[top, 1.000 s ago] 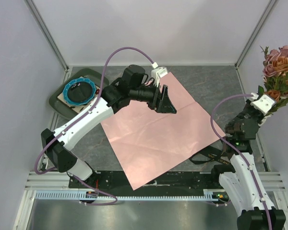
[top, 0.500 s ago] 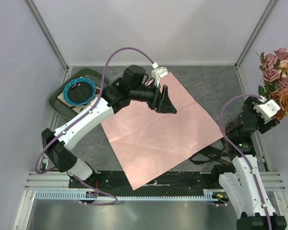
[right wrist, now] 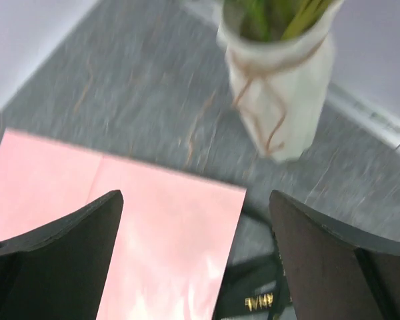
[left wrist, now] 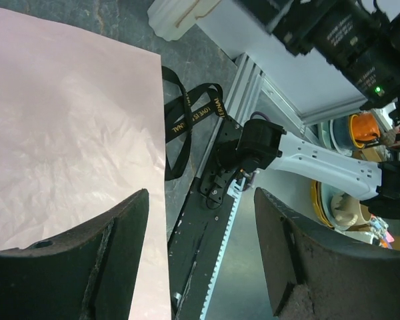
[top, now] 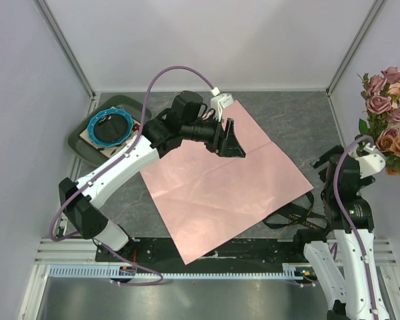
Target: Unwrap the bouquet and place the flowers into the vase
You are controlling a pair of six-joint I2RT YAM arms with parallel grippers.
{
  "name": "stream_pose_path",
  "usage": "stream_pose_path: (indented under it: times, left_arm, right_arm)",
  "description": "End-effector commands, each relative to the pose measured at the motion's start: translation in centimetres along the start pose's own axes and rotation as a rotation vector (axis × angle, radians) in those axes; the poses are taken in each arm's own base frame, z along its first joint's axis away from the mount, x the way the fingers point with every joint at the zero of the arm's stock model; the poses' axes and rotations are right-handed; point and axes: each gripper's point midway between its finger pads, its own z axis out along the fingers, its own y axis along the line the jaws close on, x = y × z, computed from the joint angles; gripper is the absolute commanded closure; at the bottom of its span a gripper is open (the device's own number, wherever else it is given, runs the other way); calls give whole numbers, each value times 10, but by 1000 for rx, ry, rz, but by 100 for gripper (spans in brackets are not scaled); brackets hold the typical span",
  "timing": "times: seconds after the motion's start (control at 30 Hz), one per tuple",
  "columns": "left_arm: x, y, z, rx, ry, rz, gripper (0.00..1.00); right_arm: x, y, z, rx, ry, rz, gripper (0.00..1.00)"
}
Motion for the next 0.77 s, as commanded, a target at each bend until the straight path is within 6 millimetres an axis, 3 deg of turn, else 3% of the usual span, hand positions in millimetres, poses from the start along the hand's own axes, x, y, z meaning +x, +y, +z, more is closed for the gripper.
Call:
stream_pose_path:
  times: [0.0, 0.13, 0.23, 0.33, 0.37, 0.4, 0.47, 0.53, 0.6, 0.67, 0.73]
  left_arm:
    - [-4, 14, 4, -49, -11, 30, 28]
    - [-8, 20, 2, -88, -30, 48, 28]
    - [-13, 20, -1, -98, -75, 77, 28]
    - [-1, 20, -11, -97, -123, 82, 27]
    - [11, 32, -9, -123, -134, 70, 26]
    - [8, 24, -22, -126, -180, 73, 26]
    - [21, 35, -29, -172, -208, 55, 26]
    - [19, 24, -50, -182, -272, 61, 25]
    - [23, 30, -63, -236, -316, 54, 24]
    - [15, 22, -89, -278, -406, 74, 23]
    - [5, 11, -117, -311, -503, 93, 22]
  right_arm:
    - [71, 12, -26, -171, 315, 5, 2]
    - [96, 33, -40, -331, 465, -105, 2]
    - [104, 53, -47, -465, 523, -172, 2]
    - [88, 69, -53, -548, 483, -175, 2]
    - [83, 76, -56, -584, 468, -171, 2]
    - [77, 82, -59, -623, 445, -173, 2]
    - [61, 99, -69, -730, 384, -164, 2]
    - [54, 116, -75, -813, 354, -149, 2]
    - [60, 130, -80, -878, 399, -122, 2]
    - [70, 143, -74, -887, 466, -116, 2]
    - [66, 157, -80, -964, 458, -132, 2]
